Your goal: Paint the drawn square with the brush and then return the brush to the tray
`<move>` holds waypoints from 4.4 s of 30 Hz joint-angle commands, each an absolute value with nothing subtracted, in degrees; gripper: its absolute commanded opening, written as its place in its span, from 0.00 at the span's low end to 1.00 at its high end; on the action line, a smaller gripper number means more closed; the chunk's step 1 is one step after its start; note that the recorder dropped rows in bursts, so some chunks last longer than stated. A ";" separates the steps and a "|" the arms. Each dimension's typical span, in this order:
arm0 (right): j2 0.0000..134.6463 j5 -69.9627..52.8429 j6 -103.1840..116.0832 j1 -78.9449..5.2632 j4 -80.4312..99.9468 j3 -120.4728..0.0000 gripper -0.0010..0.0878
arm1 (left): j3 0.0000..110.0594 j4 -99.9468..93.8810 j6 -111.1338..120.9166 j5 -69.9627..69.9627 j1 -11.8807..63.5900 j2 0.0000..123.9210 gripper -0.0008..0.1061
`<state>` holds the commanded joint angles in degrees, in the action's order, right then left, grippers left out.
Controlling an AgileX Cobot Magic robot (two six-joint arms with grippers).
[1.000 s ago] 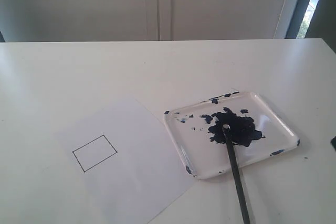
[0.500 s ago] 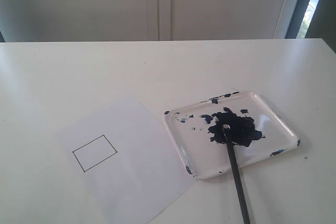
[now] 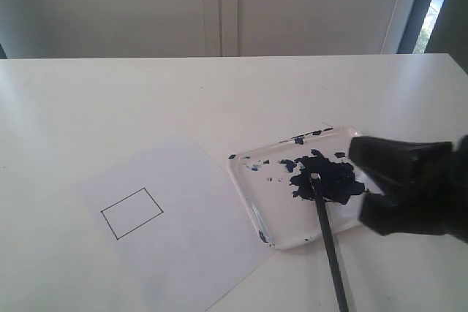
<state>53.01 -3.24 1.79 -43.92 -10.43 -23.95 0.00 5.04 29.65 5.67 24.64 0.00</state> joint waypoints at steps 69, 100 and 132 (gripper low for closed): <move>73.56 -26.14 5.15 -43.92 1.10 -30.91 0.01 | 0.00 5.04 29.65 5.67 24.64 0.00 0.46; 76.78 -69.96 11.84 -43.92 27.32 -44.65 0.01 | 0.00 5.04 29.65 5.67 24.64 0.00 0.46; 84.06 -69.96 15.61 -43.92 35.33 -44.65 0.01 | 0.00 5.04 29.65 5.67 24.64 0.00 0.46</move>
